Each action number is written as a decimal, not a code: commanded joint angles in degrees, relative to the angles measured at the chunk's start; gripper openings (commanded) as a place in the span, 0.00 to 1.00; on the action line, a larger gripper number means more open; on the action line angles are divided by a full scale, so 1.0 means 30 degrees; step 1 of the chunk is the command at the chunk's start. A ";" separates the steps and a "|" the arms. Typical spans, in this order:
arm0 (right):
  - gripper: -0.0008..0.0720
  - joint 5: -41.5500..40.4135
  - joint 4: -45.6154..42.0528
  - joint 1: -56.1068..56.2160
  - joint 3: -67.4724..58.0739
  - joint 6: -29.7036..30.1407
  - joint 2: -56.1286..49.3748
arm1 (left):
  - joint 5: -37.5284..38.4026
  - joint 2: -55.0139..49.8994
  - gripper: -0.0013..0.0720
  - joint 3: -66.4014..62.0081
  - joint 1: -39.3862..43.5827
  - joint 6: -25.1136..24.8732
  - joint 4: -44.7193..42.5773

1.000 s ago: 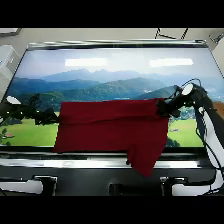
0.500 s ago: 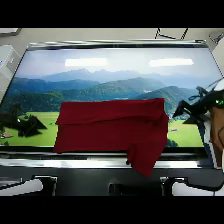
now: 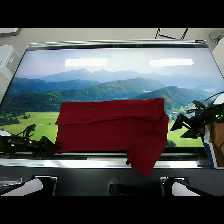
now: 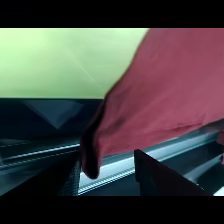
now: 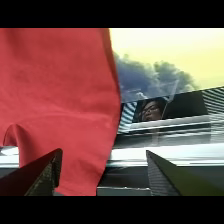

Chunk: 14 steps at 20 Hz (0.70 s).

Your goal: Fold the clothes and pants, and hang the long-sleeved shirts on hangers.

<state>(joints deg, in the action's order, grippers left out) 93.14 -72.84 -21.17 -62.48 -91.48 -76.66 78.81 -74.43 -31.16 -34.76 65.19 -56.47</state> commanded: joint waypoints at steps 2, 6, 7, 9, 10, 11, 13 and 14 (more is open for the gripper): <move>0.84 -0.0022 0.0262 -0.0015 0.0197 0.0160 0.0124 | -0.0656 0.0066 0.33 0.0568 -0.0044 -0.0233 0.0342; 0.85 -0.0044 -0.0277 -0.0015 0.1807 0.0452 0.0430 | -0.0590 0.0066 0.05 0.0561 -0.0051 -0.0248 0.0335; 0.86 -0.0138 -0.0270 -0.0015 0.3016 0.0583 0.0525 | -0.0627 0.0066 0.05 0.0554 -0.0051 -0.0255 0.0335; 0.88 -0.1137 0.0335 -0.0015 0.5763 0.0940 0.0554 | -0.0656 0.0073 0.05 0.0554 -0.0051 -0.0306 0.0335; 0.88 -0.1931 0.0998 -0.0015 0.6812 0.1188 0.0554 | -0.0648 0.0095 0.05 0.0554 -0.0051 -0.0306 0.0335; 0.87 -0.2674 0.1741 -0.0015 0.7694 0.1552 0.0554 | -0.0561 0.0153 0.05 0.0554 -0.0051 -0.0299 0.0342; 0.86 -0.3847 0.2637 -0.0015 0.8794 0.1894 0.0554 | -0.0248 0.0415 0.05 0.0554 -0.0051 -0.0299 0.0335; 0.85 -0.4401 0.2980 -0.0015 0.9209 0.1887 0.0554 | -0.0226 0.0605 0.05 0.0554 -0.0051 -0.0299 0.0335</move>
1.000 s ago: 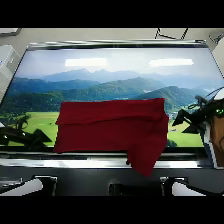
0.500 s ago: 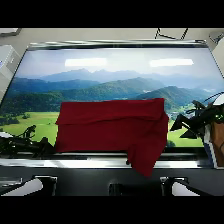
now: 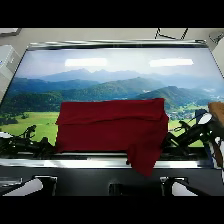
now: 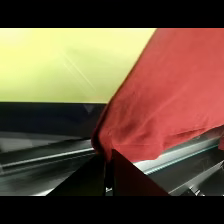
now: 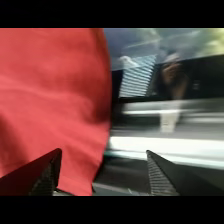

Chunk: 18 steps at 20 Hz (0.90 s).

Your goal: Fold the clothes and pants, and hang the long-sleeved shirts on hangers.

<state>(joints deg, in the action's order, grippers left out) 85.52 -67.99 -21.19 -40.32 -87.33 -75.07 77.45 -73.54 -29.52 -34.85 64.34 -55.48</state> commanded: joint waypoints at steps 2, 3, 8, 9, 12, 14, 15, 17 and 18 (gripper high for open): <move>0.84 -0.2608 0.2200 0.0029 0.2331 0.0495 0.0022 | 0.0182 0.0532 0.05 0.0007 -0.0022 -0.0007 0.0015; 0.82 -0.2929 0.2470 0.0168 0.2455 0.0488 0.0022 | 0.0189 0.0525 0.05 0.0007 -0.0022 -0.0007 0.0015; 0.17 -0.3548 0.2441 0.3606 0.2433 0.0262 0.0007 | 0.0510 0.0532 0.05 0.0000 -0.0022 -0.0015 0.0015; 0.06 -0.3126 0.2492 0.4029 0.2375 0.0270 0.0029 | 0.0641 0.0532 0.05 -0.0044 -0.0022 -0.0015 0.0015; 0.06 -0.1690 0.1902 0.4131 0.0903 0.0474 0.0692 | 0.1348 0.0729 0.05 -0.1428 -0.0022 -0.0022 0.0102; 0.06 -0.0947 0.1311 0.4131 -0.1479 -0.0481 0.1173 | 0.2324 0.1027 0.05 -0.3483 -0.0022 0.0007 0.1093; 0.06 -0.0561 0.1158 0.4131 -0.2929 -0.0780 0.1115 | 0.2681 0.0976 0.05 -0.4634 0.0044 0.0080 0.2011; 0.06 -0.0415 0.0911 0.4131 -0.6025 -0.1384 0.0379 | 0.1617 0.0590 0.05 -0.6258 0.0816 0.1071 0.3257; 0.06 -0.0517 0.0918 0.4131 -0.7614 -0.1552 -0.0342 | 0.0612 0.0233 0.05 -0.6907 0.1588 0.1370 0.3286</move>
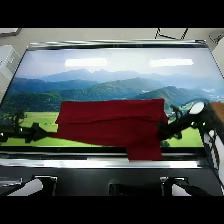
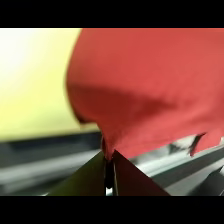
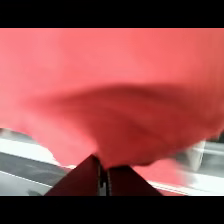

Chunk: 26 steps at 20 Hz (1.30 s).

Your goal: Fold the clothes and pants, and hang the long-sleeved shirts on hangers.

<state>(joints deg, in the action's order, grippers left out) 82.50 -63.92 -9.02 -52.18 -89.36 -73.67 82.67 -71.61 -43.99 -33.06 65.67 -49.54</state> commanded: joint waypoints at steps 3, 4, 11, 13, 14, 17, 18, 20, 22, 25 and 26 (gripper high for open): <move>0.06 0.0058 -0.0401 0.0080 -0.8167 -0.1625 -0.3672 | -0.3009 -0.2404 0.05 -0.4371 0.3024 0.1647 0.1311; 0.06 -0.0357 -0.0342 0.0095 -0.9581 -0.2076 -0.4750 | -0.3096 -0.3373 0.05 -0.5479 0.3439 0.2018 0.1311; 0.06 -0.5049 0.3504 0.0095 -1.2619 -0.2557 -0.9974 | -0.2885 -1.0032 0.05 -1.2888 0.5377 0.4342 0.1355; 0.06 -0.5049 0.4102 0.0175 -1.2611 -0.2433 -1.0928 | -0.2980 -1.0899 0.05 -1.3143 0.5770 0.4255 0.1501; 0.06 -0.5042 0.4065 0.0219 -1.2611 -0.2419 -1.1213 | -0.2878 -1.1278 0.05 -1.3143 0.5865 0.4255 0.1508; 0.06 -0.4889 0.4058 0.0022 -1.2641 -0.2346 -1.1081 | -0.2215 -1.1526 0.31 -1.3158 0.5588 0.4269 0.1494; 0.11 -0.4612 0.4044 -0.0277 -1.2662 -0.2346 -1.0805 | -0.1501 -1.1431 0.67 -1.3304 0.5289 0.4262 0.1501; 0.76 -0.3599 0.4044 -0.1450 -1.2662 -0.2317 -1.0083 | 0.0860 -1.1307 0.93 -1.4025 0.4408 0.4262 0.1450; 0.94 -0.1443 0.3701 -0.2973 -1.2655 -0.1333 -0.9770 | 0.2652 -1.1016 0.93 -1.4790 0.3351 0.4779 0.1450; 0.99 0.1253 0.1668 -0.4699 -1.2517 -0.0765 -1.0448 | 0.3504 -0.9624 0.93 -1.4928 0.2339 0.5836 0.1457; 0.99 0.1479 0.1647 -0.4947 -1.2349 -0.0335 -1.0783 | 0.3475 -0.8998 0.93 -1.4928 0.2266 0.5836 0.1457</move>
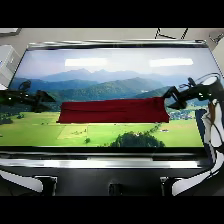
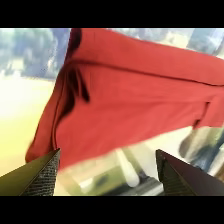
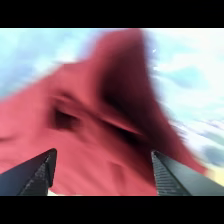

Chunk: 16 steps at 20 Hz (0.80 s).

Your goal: Fold the clothes and pants, and hang the long-sleeved shirts on hangers.

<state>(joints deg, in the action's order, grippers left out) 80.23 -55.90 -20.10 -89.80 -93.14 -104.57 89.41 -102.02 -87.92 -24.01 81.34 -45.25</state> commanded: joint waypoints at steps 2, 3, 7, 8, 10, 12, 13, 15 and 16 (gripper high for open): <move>0.99 0.1821 -0.0984 -0.1173 0.0459 0.1741 -0.1027 | 0.1239 0.2280 0.93 -0.0284 -0.0634 0.0619 0.0029; 1.00 0.1515 -0.0619 -0.1078 0.0495 0.2033 -0.1370 | 0.1239 0.2798 0.93 -0.0284 -0.0430 0.0619 0.0029; 1.00 0.0947 0.0940 -0.1093 0.0495 0.2463 -0.2579 | 0.1202 0.4393 0.93 -0.0284 0.0918 0.0619 0.0029; 1.00 0.1107 0.1326 -0.1093 0.0495 0.2834 -0.2761 | 0.1209 0.4605 0.93 -0.0284 0.1290 0.0663 0.0029; 1.00 0.1537 0.1931 -0.1100 0.0488 0.3912 -0.2798 | 0.1224 0.4918 0.93 -0.0284 0.2120 0.1224 0.0029; 1.00 0.2579 0.2361 -0.1115 0.0452 0.4823 -0.2798 | 0.1202 0.5100 0.93 -0.0284 0.2943 0.1260 0.0029; 1.00 0.2798 0.2492 -0.1107 0.0459 0.5013 -0.2820 | 0.1202 0.5115 0.93 -0.0284 0.3300 0.1268 0.0029; 1.00 0.2769 0.2579 -0.1086 0.0459 0.5013 -0.2827 | 0.1202 0.5115 0.93 -0.0284 0.3956 0.1268 0.0029; 0.99 0.2725 0.3133 -0.1086 0.0459 0.5144 -0.2900 | 0.1202 0.5115 0.93 -0.0284 0.4408 0.1421 0.0036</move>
<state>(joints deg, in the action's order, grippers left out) 87.55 -48.58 -23.38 -88.40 -79.22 -113.03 93.06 -87.00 -88.71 -13.19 85.06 -45.17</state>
